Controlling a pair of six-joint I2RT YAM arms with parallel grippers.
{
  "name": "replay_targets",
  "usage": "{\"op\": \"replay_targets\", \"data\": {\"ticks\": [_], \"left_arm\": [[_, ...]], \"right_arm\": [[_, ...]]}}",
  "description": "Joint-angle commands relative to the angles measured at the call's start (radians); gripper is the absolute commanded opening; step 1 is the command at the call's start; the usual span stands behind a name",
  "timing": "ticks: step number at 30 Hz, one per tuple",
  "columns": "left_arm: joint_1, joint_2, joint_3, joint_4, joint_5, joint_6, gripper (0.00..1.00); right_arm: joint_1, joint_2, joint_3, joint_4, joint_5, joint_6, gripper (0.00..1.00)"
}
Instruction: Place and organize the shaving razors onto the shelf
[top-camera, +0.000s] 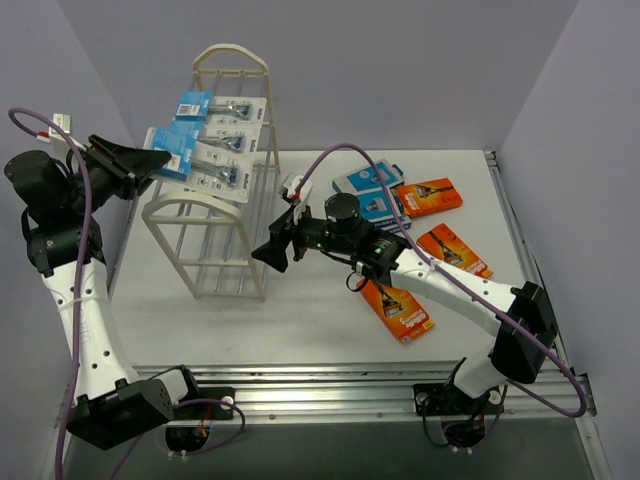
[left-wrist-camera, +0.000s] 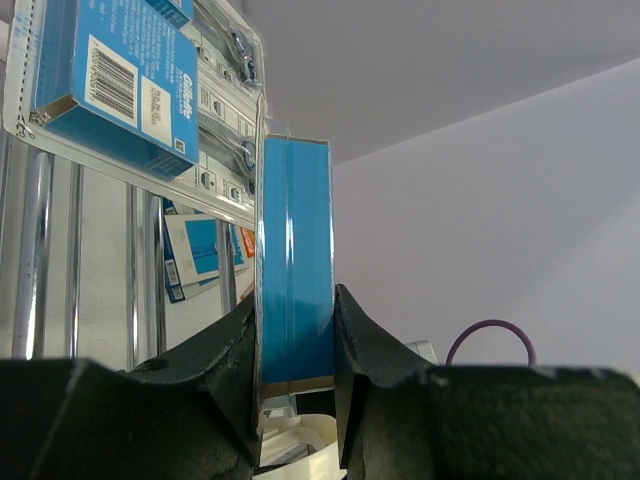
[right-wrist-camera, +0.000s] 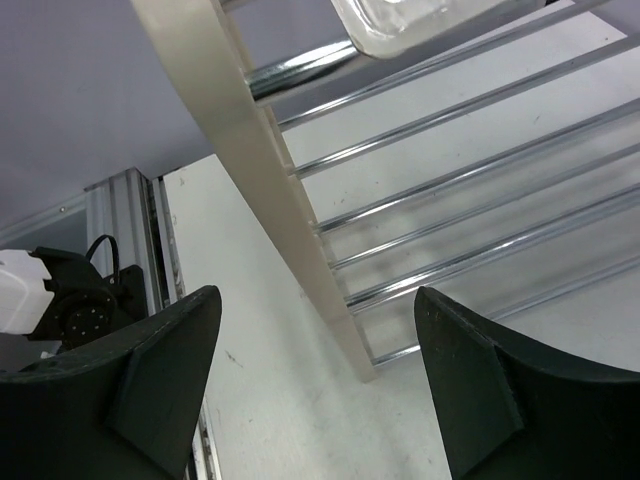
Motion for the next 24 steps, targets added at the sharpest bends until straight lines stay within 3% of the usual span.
{"op": "replay_targets", "data": {"ticks": [1, 24], "left_arm": [[0.015, 0.003, 0.009, 0.015, 0.020, 0.041, 0.06], [0.071, 0.057, -0.032, 0.006, 0.062, 0.103, 0.32]], "right_arm": [[-0.011, -0.043, -0.008, 0.028, 0.007, -0.007, 0.74], [-0.045, -0.051, -0.076, 0.050, -0.001, 0.011, 0.74]]}}
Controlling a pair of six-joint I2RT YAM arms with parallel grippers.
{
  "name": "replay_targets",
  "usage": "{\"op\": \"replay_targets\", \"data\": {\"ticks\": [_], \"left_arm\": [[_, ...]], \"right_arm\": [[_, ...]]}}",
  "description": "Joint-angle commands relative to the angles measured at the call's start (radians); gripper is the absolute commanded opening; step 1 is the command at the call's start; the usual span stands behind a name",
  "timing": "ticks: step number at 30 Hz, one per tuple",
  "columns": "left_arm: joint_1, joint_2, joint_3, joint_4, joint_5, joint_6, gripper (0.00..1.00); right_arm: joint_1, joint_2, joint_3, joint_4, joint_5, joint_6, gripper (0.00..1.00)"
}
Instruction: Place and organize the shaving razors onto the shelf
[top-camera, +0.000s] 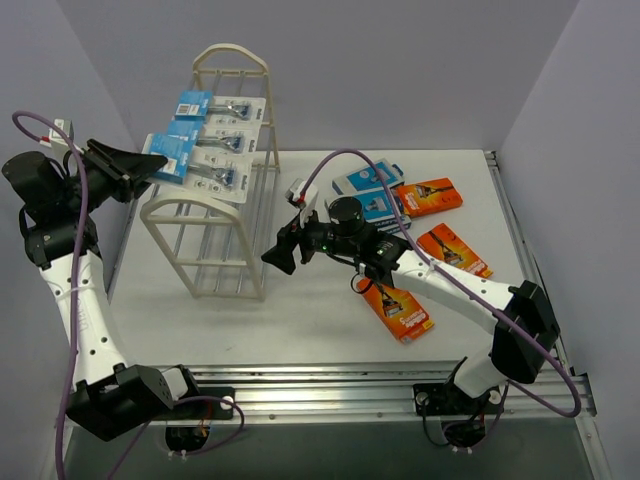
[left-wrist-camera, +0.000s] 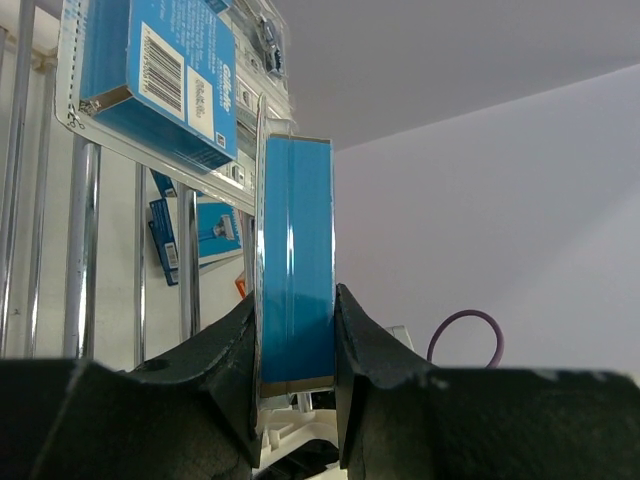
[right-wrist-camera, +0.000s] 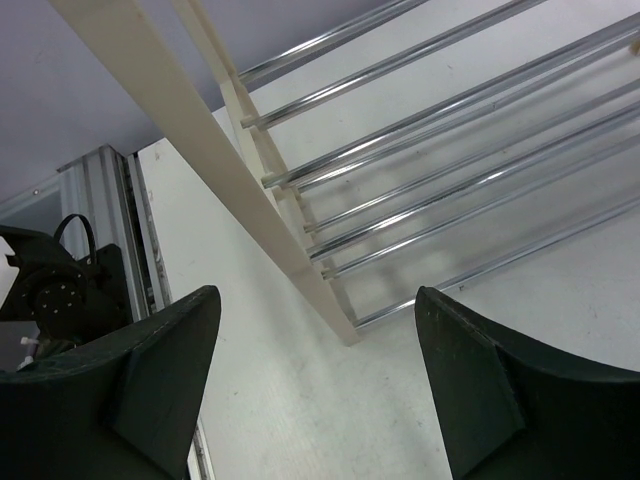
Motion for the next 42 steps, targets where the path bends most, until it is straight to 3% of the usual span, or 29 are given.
{"op": "replay_targets", "data": {"ticks": [1, 12, 20, 42], "left_arm": [[0.021, 0.018, -0.010, 0.004, -0.018, 0.109, 0.34], [0.047, 0.033, -0.019, -0.010, -0.007, 0.137, 0.44], [0.047, 0.058, -0.014, -0.014, -0.006, 0.164, 0.62], [0.047, 0.099, 0.105, -0.181, -0.071, 0.350, 0.72]], "right_arm": [[-0.009, -0.044, -0.007, 0.051, -0.001, 0.007, 0.74], [-0.021, -0.037, -0.027, 0.053, -0.006, 0.009, 0.74], [-0.030, -0.031, -0.039, 0.054, -0.011, 0.010, 0.75], [-0.049, 0.002, -0.054, 0.080, -0.034, 0.026, 0.75]]}}
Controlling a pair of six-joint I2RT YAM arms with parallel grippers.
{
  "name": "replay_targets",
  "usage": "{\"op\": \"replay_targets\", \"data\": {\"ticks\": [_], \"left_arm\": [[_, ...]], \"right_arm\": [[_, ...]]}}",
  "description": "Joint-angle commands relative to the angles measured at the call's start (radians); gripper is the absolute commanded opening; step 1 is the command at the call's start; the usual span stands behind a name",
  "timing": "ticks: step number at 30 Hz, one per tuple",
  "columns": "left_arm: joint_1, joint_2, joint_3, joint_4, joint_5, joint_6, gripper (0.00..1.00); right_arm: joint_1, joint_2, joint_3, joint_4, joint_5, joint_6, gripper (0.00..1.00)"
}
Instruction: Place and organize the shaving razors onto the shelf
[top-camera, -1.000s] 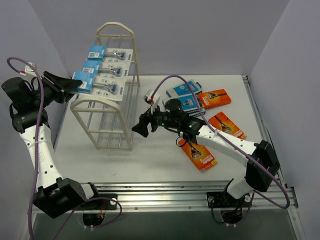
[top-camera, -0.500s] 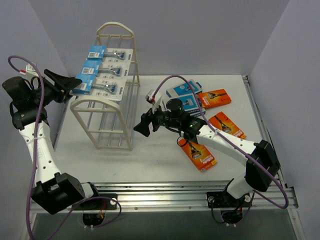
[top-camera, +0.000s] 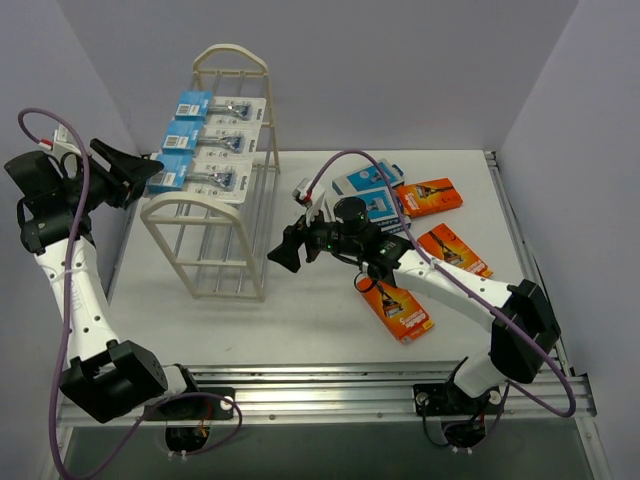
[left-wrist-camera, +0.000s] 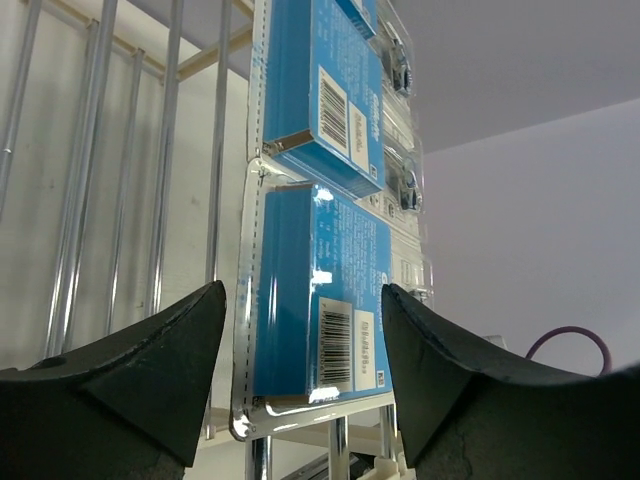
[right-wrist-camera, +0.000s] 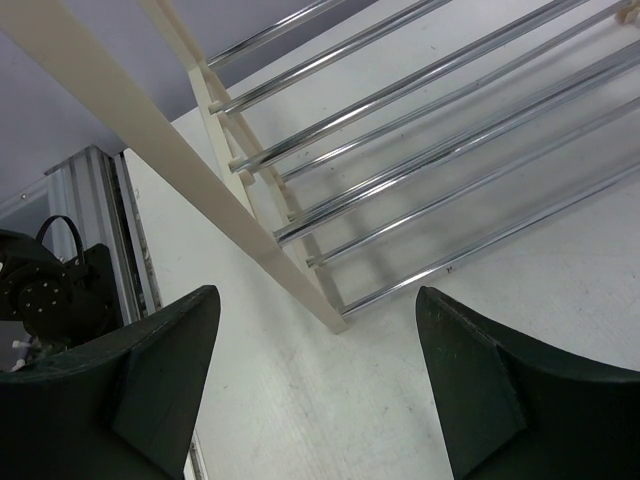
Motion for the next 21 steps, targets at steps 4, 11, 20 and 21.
{"op": "replay_targets", "data": {"ticks": [4, 11, 20, 21], "left_arm": [[0.007, 0.004, 0.118, -0.113, -0.070, 0.115, 0.74], [0.007, 0.004, 0.117, -0.114, -0.084, 0.122, 0.76], [0.061, -0.049, 0.146, -0.172, -0.170, 0.151, 0.84], [0.067, -0.060, 0.148, -0.180, -0.195, 0.153, 0.84]], "right_arm": [[-0.007, -0.002, -0.029, 0.070, -0.027, 0.014, 0.75], [-0.010, -0.008, -0.046, 0.074, -0.030, 0.017, 0.75], [-0.030, -0.062, -0.075, 0.040, -0.034, 0.000, 0.77], [-0.030, -0.068, -0.080, 0.034, -0.033, 0.000, 0.77]]}}
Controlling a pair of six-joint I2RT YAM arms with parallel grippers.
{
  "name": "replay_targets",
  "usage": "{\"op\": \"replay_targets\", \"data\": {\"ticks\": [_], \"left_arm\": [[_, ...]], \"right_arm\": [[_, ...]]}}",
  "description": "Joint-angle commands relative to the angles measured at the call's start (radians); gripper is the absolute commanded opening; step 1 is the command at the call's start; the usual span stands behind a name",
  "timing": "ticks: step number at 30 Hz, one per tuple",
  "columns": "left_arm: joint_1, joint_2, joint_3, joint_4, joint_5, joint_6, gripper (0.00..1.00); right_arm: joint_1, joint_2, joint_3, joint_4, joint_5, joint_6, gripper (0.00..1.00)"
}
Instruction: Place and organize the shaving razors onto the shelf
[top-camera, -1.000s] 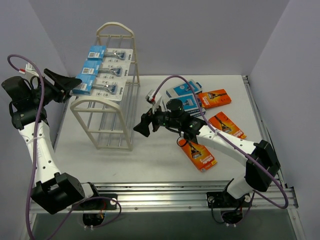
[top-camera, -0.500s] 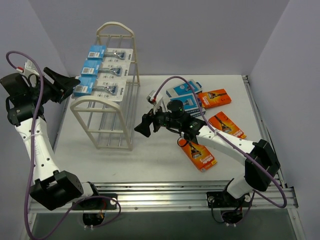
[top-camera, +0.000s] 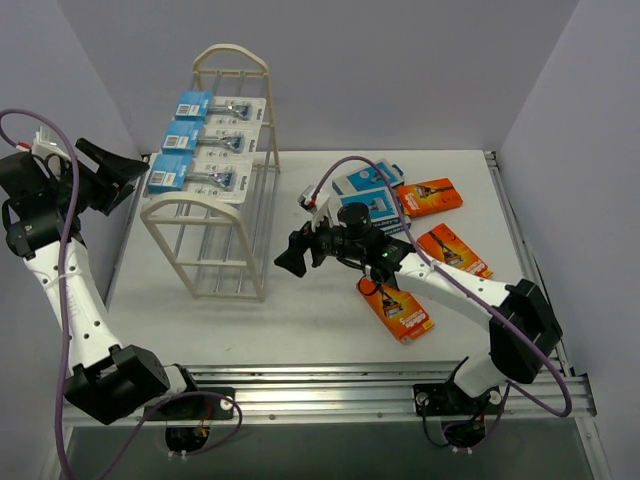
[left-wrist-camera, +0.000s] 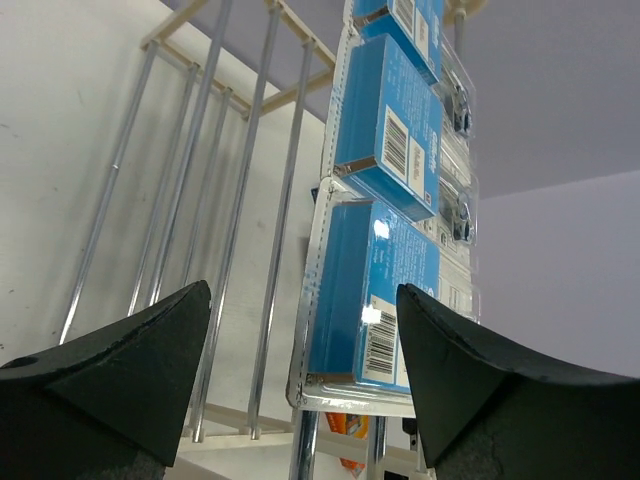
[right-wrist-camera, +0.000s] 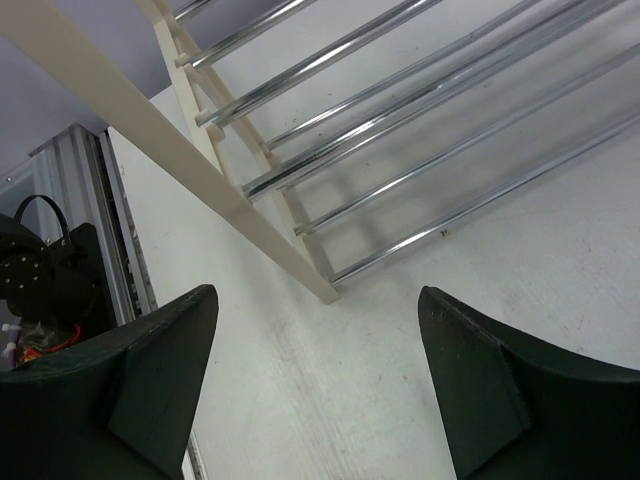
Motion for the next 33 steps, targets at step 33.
{"op": "replay_targets", "data": {"ticks": [33], "left_arm": [[-0.008, -0.645, -0.189, 0.168, -0.144, -0.114, 0.87]], "right_arm": [[-0.156, -0.326, -0.301, -0.178, 0.165, 0.099, 0.81]]}}
